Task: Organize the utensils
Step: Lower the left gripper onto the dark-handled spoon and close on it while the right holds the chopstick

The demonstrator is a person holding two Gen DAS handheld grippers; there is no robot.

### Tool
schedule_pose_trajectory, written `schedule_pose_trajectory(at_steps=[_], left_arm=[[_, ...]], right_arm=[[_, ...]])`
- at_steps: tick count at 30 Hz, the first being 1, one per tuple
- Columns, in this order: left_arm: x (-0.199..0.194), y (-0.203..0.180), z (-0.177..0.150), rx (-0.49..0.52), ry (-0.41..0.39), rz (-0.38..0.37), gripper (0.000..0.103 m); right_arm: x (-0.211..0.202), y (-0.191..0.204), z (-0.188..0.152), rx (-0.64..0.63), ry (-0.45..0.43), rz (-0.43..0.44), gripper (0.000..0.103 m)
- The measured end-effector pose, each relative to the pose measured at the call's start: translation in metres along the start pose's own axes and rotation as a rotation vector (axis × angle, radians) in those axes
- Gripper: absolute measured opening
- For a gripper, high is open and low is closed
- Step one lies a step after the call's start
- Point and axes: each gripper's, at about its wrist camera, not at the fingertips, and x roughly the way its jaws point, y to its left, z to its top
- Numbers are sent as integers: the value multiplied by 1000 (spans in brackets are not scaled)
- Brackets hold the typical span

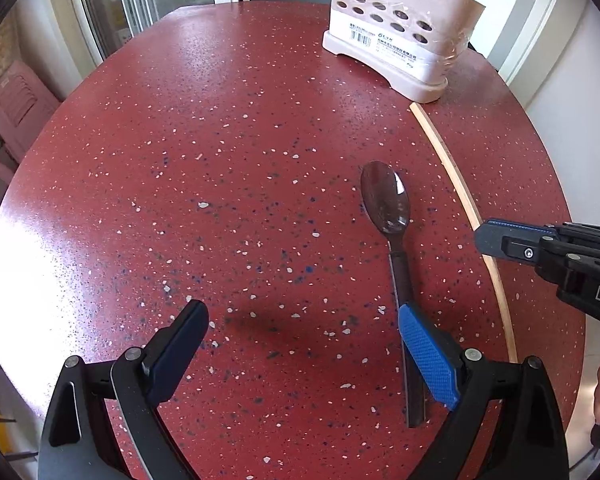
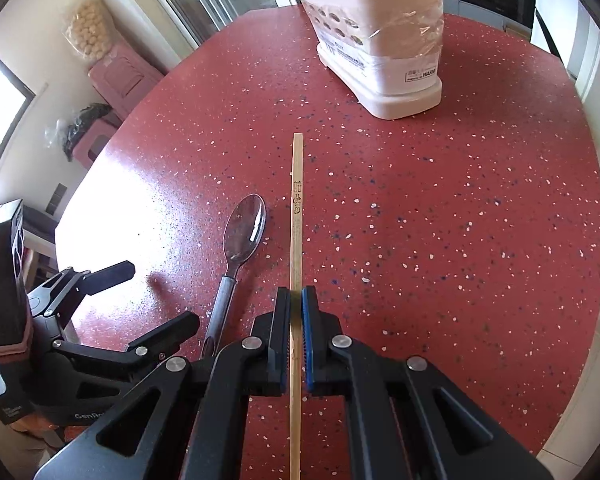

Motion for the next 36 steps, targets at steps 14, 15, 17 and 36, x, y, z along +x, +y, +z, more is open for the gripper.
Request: schedule_pose_trajectory(at_steps=[14, 15, 17, 36], left_arm=[[9, -15, 0, 57, 21, -18, 103], [10, -16, 0, 59, 22, -20, 103], [10, -19, 4, 54, 33, -27, 103], [28, -61, 38, 137, 128, 11, 103]], right_arm=[[-11, -14, -10, 63, -29, 7, 6], [-12, -15, -11, 68, -28, 6, 6], [-13, -17, -11, 72, -29, 3, 6], [-39, -37, -18, 114, -94, 29, 6]])
